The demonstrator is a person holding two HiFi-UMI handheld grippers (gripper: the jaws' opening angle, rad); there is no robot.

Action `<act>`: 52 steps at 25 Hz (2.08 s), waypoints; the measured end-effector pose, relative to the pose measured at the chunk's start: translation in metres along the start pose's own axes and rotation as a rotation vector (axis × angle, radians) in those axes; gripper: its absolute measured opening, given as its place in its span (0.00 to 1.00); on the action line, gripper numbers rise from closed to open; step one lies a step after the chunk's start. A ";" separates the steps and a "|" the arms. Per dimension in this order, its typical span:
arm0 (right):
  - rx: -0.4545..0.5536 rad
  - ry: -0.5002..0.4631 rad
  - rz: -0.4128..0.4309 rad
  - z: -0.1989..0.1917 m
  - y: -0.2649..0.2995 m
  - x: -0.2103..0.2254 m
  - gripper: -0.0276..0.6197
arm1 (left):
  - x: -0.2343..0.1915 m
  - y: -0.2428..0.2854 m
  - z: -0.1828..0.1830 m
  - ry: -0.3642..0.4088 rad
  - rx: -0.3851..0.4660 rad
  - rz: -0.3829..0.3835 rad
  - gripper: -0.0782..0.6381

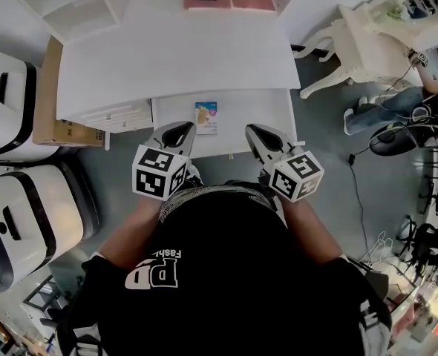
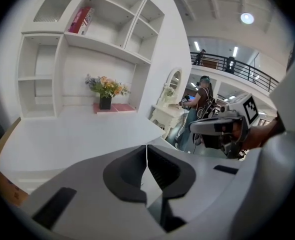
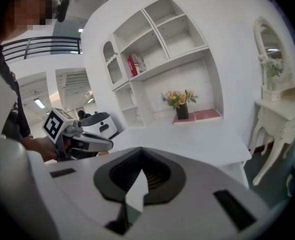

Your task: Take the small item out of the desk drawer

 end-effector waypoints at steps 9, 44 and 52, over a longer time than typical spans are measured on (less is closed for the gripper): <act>0.004 0.020 -0.038 0.005 0.018 0.015 0.06 | -0.024 0.031 0.000 0.024 -0.068 -0.029 0.13; -0.188 -0.017 0.155 -0.010 0.013 0.185 0.06 | -0.063 0.251 -0.115 -0.398 -0.470 0.313 0.45; -0.197 0.031 0.139 -0.025 0.001 0.209 0.06 | -0.069 0.283 -0.133 -0.410 -0.565 0.340 0.59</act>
Point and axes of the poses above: the fingertips, and each gripper's own axes: y forward along the fingers, x to its right, z out of its top, the point moved 4 cm from there along -y, backward along the fingers, and after that the axes turned 7 degrees about -x, right-handed, at the moved point
